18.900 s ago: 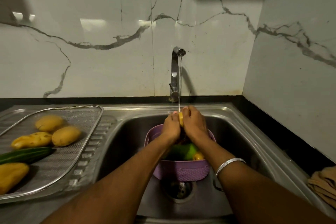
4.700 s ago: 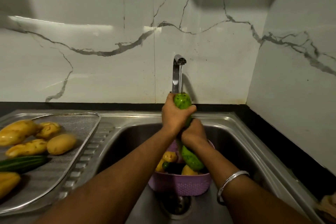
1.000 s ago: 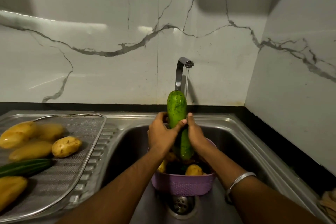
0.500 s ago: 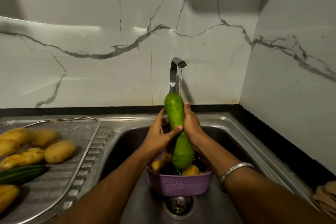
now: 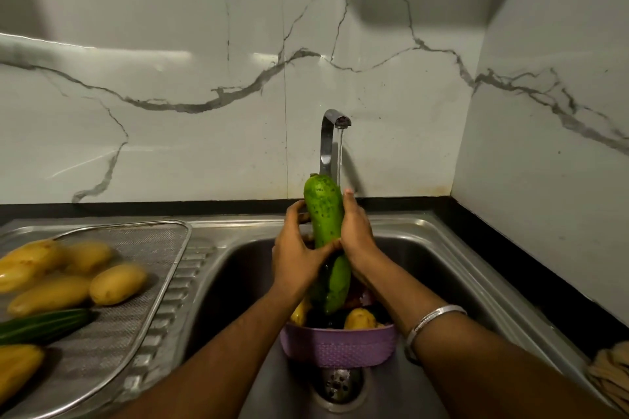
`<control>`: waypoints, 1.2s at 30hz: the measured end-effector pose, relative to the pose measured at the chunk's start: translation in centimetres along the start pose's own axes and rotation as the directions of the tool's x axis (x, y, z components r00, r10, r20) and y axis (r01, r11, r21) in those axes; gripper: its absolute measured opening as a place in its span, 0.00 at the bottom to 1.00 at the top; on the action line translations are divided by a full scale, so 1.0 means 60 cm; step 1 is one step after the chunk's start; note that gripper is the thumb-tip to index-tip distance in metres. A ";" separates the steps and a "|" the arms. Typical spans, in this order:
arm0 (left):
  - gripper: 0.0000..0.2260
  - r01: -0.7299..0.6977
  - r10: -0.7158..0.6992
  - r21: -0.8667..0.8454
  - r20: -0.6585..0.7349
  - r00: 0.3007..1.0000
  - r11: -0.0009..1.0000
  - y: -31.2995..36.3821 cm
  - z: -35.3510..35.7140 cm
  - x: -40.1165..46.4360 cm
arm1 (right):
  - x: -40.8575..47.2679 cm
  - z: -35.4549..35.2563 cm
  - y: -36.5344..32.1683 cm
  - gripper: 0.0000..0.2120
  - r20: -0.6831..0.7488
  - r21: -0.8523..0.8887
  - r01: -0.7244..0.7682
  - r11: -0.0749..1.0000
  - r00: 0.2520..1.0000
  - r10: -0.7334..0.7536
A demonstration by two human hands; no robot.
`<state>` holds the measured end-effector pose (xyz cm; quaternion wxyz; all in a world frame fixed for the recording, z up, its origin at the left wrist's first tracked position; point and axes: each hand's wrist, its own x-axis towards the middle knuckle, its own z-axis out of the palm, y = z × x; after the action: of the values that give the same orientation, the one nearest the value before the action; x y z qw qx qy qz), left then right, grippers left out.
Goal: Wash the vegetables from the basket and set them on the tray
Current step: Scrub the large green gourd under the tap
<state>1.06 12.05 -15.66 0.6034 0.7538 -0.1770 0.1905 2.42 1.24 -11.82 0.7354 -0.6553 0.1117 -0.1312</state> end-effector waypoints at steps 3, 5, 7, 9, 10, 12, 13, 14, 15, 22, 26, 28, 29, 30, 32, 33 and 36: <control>0.40 -0.026 0.026 -0.012 -0.002 1.000 1.000 0.003 0.005 -0.001 | -0.003 -0.012 -0.009 0.27 0.008 0.028 -0.006 1.000 1.000 0.006; 0.40 -0.033 0.033 -0.008 -0.016 0.999 0.999 0.005 0.007 0.004 | -0.016 -0.031 0.013 0.28 0.047 0.042 -0.121 0.992 0.992 0.119; 0.42 -0.026 0.026 -0.012 -0.027 0.999 1.000 0.004 0.007 0.009 | -0.024 -0.043 0.033 0.29 0.072 0.035 -0.214 0.976 0.975 0.212; 0.42 -0.029 0.029 0.001 -0.002 1.000 1.000 0.000 0.008 0.010 | -0.024 -0.041 0.027 0.30 0.087 0.040 -0.236 0.971 0.969 0.232; 0.42 -0.028 0.028 0.010 0.014 1.000 1.000 -0.003 0.009 0.008 | -0.019 -0.036 0.016 0.30 0.092 0.047 -0.214 0.976 0.974 0.209; 0.43 -0.027 0.027 0.018 0.028 0.999 0.999 -0.008 0.011 0.004 | -0.008 -0.025 -0.011 0.28 0.064 0.078 -0.120 0.990 0.991 0.116; 0.44 -0.030 0.030 0.021 0.024 0.999 0.999 -0.009 0.010 0.003 | -0.002 -0.019 -0.019 0.27 0.041 0.093 -0.077 0.993 0.996 0.073; 0.44 -0.037 0.036 0.023 0.014 0.999 0.999 -0.010 0.011 0.003 | 0.000 -0.017 -0.021 0.27 0.015 0.092 -0.047 0.995 0.999 0.046; 0.43 -0.042 0.042 0.025 0.000 0.999 0.999 -0.010 0.011 0.003 | -0.002 -0.017 -0.016 0.26 0.003 0.075 -0.038 0.996 0.999 0.038; 0.36 -0.038 0.045 0.087 -0.081 0.996 0.996 -0.002 0.008 0.013 | -0.019 -0.027 0.032 0.26 0.021 0.059 -0.222 0.973 0.975 0.221; 0.45 0.047 -0.035 -0.076 0.143 0.989 0.996 0.000 0.005 0.018 | -0.005 -0.022 0.002 0.26 -0.021 0.034 -0.142 0.989 0.990 0.142; 0.48 0.063 -0.041 -0.111 0.190 0.981 0.992 -0.005 0.006 0.021 | 0.010 -0.033 0.005 0.27 -0.062 -0.011 -0.101 0.995 0.993 0.100; 0.47 0.048 -0.031 -0.089 0.186 0.982 0.995 -0.008 0.005 0.020 | 0.009 -0.035 0.003 0.27 -0.056 -0.017 -0.101 0.995 0.993 0.100; 0.45 0.018 -0.011 -0.039 0.179 0.984 0.999 -0.008 0.006 0.018 | 0.005 -0.035 0.000 0.27 -0.048 -0.015 -0.084 0.996 0.995 0.083; 0.39 -0.037 0.031 0.030 0.192 0.981 0.999 -0.007 0.008 0.010 | -0.001 -0.025 -0.011 0.27 -0.032 -0.043 -0.011 0.999 0.999 0.010; 0.37 -0.047 0.042 0.017 0.206 0.978 0.999 -0.007 0.011 0.006 | -0.005 -0.022 -0.018 0.25 -0.040 -0.070 0.037 0.997 0.998 -0.040; 0.34 -0.063 0.065 -0.014 0.167 0.984 0.998 -0.006 0.018 0.003 | -0.015 -0.014 -0.034 0.14 -0.040 -0.048 0.139 0.989 0.989 -0.141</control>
<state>1.46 11.08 -16.07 0.5833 0.7584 -0.2520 0.1452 1.20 0.54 -9.92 0.7069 -0.6750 0.0843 -0.1940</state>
